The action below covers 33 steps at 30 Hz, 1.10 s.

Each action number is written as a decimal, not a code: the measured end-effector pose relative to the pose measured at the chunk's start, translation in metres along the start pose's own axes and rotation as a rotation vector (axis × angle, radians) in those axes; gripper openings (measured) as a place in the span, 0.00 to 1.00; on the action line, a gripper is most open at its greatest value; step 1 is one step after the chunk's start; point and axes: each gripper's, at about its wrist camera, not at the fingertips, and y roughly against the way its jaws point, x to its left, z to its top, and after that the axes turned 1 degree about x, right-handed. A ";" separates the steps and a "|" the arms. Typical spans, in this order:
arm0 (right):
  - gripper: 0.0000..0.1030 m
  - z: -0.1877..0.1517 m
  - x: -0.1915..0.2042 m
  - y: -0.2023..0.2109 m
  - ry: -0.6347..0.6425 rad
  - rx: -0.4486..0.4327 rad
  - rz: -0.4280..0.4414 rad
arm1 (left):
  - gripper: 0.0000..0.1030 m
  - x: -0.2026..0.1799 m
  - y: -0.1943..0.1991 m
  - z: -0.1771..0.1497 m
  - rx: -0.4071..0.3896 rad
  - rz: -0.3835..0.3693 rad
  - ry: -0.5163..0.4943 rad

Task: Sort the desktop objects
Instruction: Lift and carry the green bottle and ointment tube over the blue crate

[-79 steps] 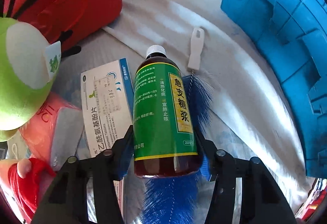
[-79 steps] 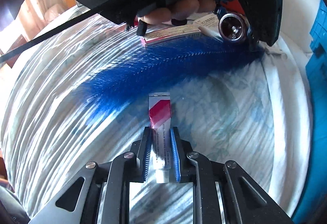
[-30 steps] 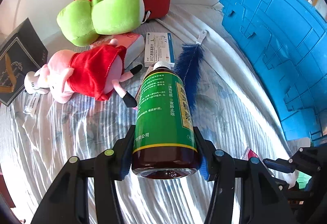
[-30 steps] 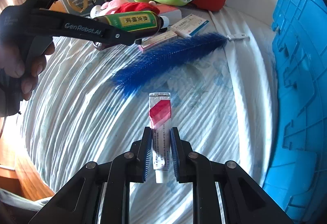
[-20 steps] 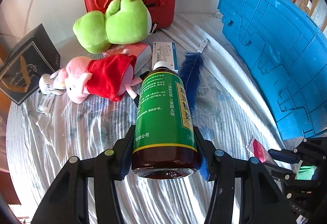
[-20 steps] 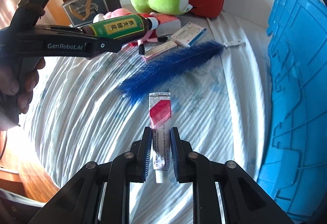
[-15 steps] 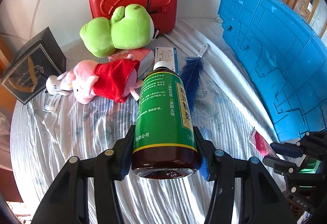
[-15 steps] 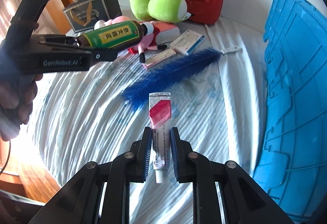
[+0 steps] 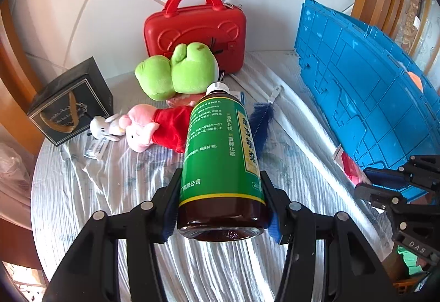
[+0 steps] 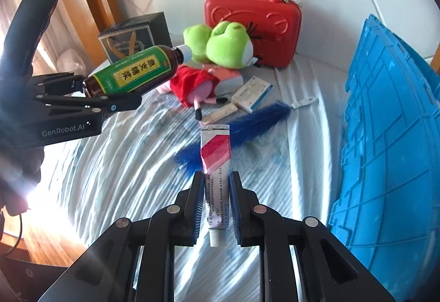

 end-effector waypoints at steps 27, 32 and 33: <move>0.18 0.020 -0.023 0.111 -0.006 -0.178 0.014 | 0.50 -0.041 0.105 0.030 -0.173 0.039 -0.030; 0.18 0.021 -0.042 0.127 -0.031 -0.205 0.004 | 0.50 -0.063 0.110 0.044 -0.194 0.024 -0.045; 0.18 0.021 -0.047 0.131 -0.038 -0.210 0.001 | 0.50 -0.068 0.111 0.047 -0.197 0.021 -0.051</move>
